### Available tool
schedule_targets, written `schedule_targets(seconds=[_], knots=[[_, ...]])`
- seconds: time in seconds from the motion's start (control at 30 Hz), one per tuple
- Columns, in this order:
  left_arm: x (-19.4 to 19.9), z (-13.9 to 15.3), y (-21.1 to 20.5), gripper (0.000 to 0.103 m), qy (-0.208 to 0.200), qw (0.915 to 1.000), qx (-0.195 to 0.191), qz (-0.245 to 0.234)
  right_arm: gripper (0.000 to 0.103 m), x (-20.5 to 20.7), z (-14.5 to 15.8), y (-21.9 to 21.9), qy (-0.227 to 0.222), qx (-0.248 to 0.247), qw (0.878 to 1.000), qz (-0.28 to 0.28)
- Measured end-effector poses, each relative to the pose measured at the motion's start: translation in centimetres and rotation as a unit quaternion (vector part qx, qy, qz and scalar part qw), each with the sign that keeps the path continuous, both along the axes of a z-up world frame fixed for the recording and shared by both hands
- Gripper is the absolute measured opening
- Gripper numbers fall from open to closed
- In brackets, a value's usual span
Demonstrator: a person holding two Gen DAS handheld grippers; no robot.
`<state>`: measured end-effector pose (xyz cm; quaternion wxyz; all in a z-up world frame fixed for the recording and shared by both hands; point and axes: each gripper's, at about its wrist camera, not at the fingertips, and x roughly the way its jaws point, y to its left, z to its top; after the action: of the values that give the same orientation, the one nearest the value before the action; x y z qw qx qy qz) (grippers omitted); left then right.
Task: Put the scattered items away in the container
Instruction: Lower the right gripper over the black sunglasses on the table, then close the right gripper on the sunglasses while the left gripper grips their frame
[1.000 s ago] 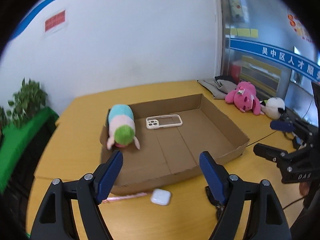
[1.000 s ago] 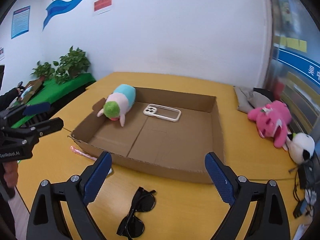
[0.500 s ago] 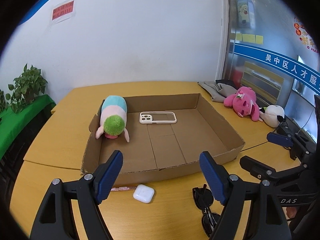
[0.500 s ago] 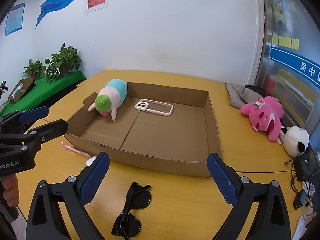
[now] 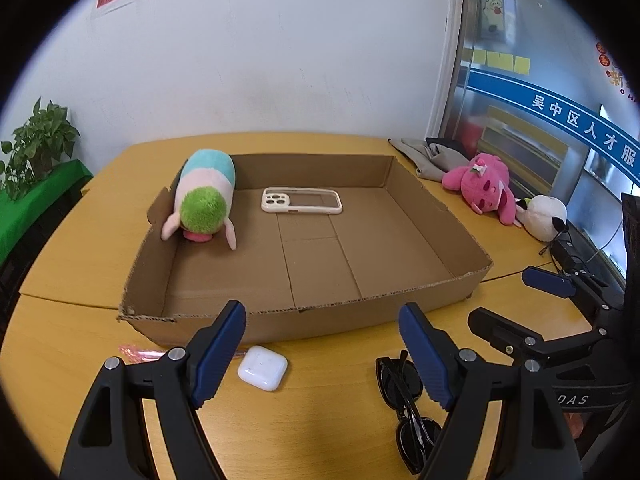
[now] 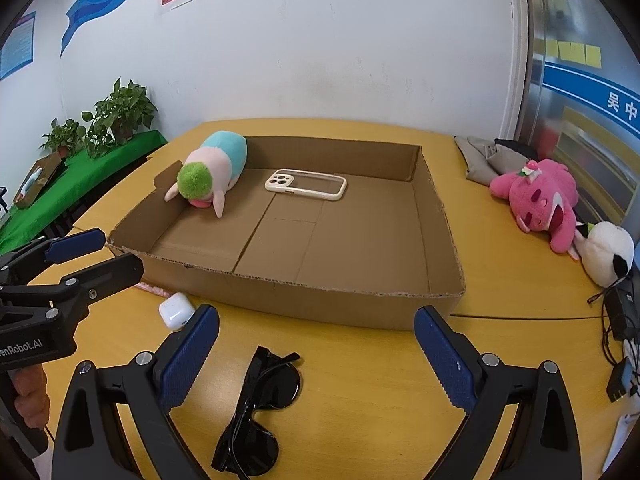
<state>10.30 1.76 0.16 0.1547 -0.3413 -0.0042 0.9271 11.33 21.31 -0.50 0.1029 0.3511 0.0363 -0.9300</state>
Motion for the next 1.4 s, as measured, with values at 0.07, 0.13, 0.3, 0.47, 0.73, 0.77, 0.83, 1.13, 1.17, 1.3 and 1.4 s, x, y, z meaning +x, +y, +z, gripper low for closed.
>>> schedule_targets(seconds=[0.07, 0.13, 0.3, 0.47, 0.73, 0.77, 0.83, 1.13, 1.17, 1.3, 1.4], knots=[[-0.2, -0.7, 0.1, 0.079, -0.013, 0.9999, -0.001, -0.003, 0.1, 0.2, -0.9, 0.6, -0.01, -0.012, 1.0, -0.002], [-0.4, -1.6, 0.3, 0.079, -0.026, 0.9996, -0.002, -0.006, 0.1, 0.5, -2.2, 1.1, -0.029, -0.03, 0.999, 0.0], [-0.9, -4.0, 1.2, 0.079, -0.063, 0.9976, 0.007, -0.026, 0.1, 1.9, -6.8, 0.0, -0.097, -0.042, 0.994, 0.031], [-1.7, -6.3, 1.9, 0.079, -0.106, 0.9939, 0.004, -0.032, 0.1, 3.2, -10.4, -2.1, -0.142, -0.045, 0.987, 0.057], [-2.4, -9.8, 2.0, 0.079, -0.172, 0.9836, 0.03, -0.044, 0.093, 3.7, -11.9, -3.9, -0.124, 0.01, 0.99, 0.062], [-2.5, -10.0, 2.0, 0.079, -0.177, 0.9828, 0.032, -0.044, 0.085, 3.8, -11.9, -3.9, -0.116, 0.018, 0.991, 0.059], [-2.7, -10.5, 1.8, 0.079, -0.188, 0.9803, 0.042, -0.045, 0.07, 3.9, -11.7, -3.8, -0.109, 0.018, 0.992, 0.062], [-3.0, -12.0, 2.4, 0.079, -0.223, 0.9683, 0.088, -0.071, 0.055, 4.3, -11.5, -1.5, -0.106, -0.048, 0.991, 0.066], [-3.0, -12.0, 2.6, 0.079, -0.225, 0.9675, 0.09, -0.073, 0.054, 4.4, -11.5, -1.2, -0.109, -0.07, 0.989, 0.067], [-3.1, -12.1, 3.2, 0.079, -0.238, 0.9611, 0.11, -0.087, 0.054, 4.8, -11.5, -0.8, -0.108, -0.09, 0.988, 0.07], [-3.2, -12.3, 3.6, 0.077, -0.25, 0.9545, 0.129, -0.097, 0.052, 5.1, -11.3, -0.9, -0.104, -0.103, 0.986, 0.082]])
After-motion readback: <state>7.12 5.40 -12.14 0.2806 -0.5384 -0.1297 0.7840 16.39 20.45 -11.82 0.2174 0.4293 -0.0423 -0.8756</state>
